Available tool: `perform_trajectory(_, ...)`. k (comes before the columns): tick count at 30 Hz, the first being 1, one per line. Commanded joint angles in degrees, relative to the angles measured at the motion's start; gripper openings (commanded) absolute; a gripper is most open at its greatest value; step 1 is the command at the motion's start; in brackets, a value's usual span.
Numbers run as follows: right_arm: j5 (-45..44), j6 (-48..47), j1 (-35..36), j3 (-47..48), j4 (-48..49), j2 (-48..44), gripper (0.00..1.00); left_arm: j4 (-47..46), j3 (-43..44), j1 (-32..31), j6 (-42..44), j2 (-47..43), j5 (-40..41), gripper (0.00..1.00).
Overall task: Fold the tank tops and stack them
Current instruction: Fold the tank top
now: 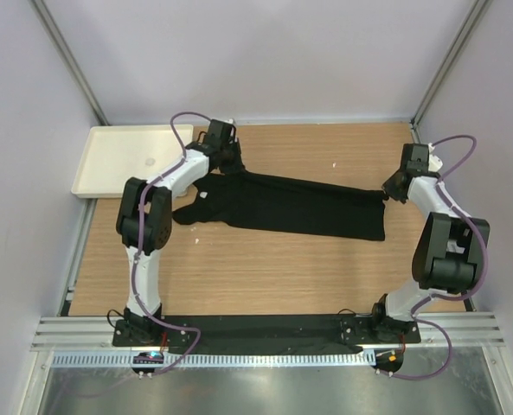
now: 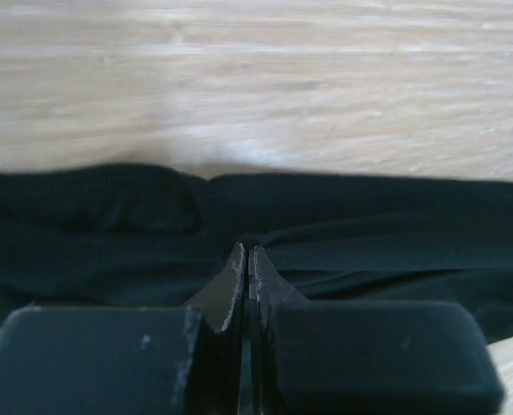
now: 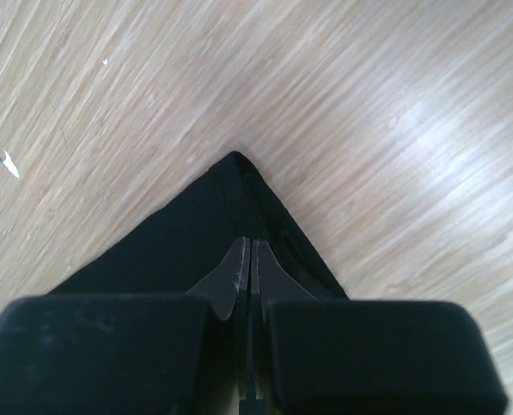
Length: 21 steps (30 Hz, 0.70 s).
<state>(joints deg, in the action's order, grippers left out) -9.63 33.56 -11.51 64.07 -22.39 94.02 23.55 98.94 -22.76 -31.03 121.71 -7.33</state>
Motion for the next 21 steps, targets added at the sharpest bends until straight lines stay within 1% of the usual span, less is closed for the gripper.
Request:
perform_trajectory(1, 0.0, 1.2, -0.4, -3.0, 3.4, -5.9, 0.01, -6.0, -5.4, -0.3, 0.0, -6.7, -0.6, 0.0)
perform_trajectory(3, -0.1, 1.8, -0.4, -5.5, 3.6, -8.4, 0.01, -7.3, -8.0, -0.4, -0.1, -9.2, -0.4, 0.0)
perform_trajectory(6, 0.1, 2.6, -0.4, -9.4, 4.3, -12.2, 0.01, -9.1, -14.3, -1.6, -0.4, -12.6, 0.7, 0.0)
perform_trajectory(9, -0.6, 2.7, -0.4, -12.5, 5.0, -14.3, 0.01, -11.1, -18.9, -2.5, -0.6, -15.0, 2.0, 0.0)
perform_trajectory(14, 0.4, 3.4, -0.4, -16.4, 4.8, -17.7, 0.01, -11.8, -23.8, -2.7, -2.5, -18.4, 2.8, 0.0)
perform_trajectory(17, 0.7, 4.8, -0.4, -20.1, 6.7, -19.0, 0.02, -12.1, -26.5, -3.0, -3.5, -19.0, 3.4, 0.0)
perform_trajectory(21, 1.8, 5.8, -0.4, -21.8, 8.1, -15.9, 0.09, -12.2, -29.9, -3.2, -5.9, -17.7, 4.8, 0.01)
